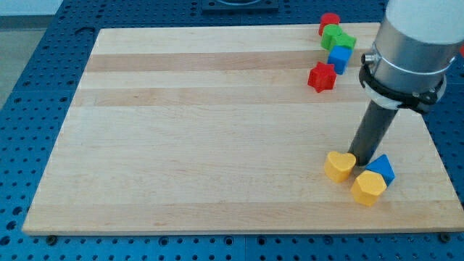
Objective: Slide red star towards center right
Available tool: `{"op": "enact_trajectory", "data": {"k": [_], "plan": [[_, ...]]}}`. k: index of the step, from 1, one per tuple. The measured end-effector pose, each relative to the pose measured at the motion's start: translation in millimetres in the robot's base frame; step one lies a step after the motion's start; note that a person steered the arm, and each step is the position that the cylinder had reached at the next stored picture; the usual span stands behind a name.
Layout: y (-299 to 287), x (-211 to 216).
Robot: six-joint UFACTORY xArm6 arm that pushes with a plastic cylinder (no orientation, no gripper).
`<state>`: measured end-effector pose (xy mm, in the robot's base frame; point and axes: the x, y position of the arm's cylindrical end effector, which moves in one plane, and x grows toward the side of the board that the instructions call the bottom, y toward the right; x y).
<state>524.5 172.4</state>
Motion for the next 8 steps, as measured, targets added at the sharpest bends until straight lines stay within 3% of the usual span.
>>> {"op": "enact_trajectory", "data": {"k": [1, 3, 4, 5, 6, 7, 8], "plan": [[4, -12], [103, -119], [95, -177], [67, -205], [9, -203], [-40, -171], [-48, -139]]}}
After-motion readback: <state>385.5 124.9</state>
